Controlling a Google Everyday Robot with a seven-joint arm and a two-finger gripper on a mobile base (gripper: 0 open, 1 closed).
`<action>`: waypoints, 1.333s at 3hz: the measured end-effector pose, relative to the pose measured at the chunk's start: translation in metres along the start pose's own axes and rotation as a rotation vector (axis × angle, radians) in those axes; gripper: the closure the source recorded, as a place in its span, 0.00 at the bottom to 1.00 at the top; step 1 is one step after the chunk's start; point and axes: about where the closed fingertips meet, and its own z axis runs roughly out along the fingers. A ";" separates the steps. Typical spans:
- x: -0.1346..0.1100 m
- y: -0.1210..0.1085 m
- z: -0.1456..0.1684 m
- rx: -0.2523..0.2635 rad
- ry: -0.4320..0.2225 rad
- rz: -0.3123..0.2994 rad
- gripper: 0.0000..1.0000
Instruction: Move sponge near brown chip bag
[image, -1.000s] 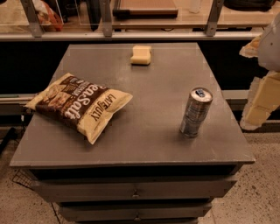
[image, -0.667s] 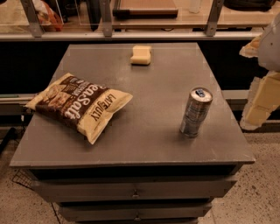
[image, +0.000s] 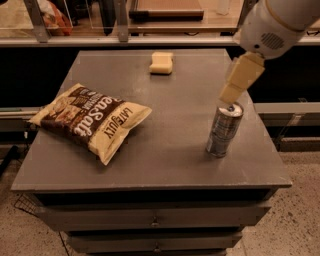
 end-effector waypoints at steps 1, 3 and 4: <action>-0.053 -0.036 0.021 0.048 -0.097 0.084 0.00; -0.058 -0.039 0.020 0.066 -0.110 0.124 0.00; -0.057 -0.049 0.041 0.084 -0.157 0.203 0.00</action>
Offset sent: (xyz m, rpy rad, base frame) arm 0.0493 0.0380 0.0106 0.0996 -0.0492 -0.0624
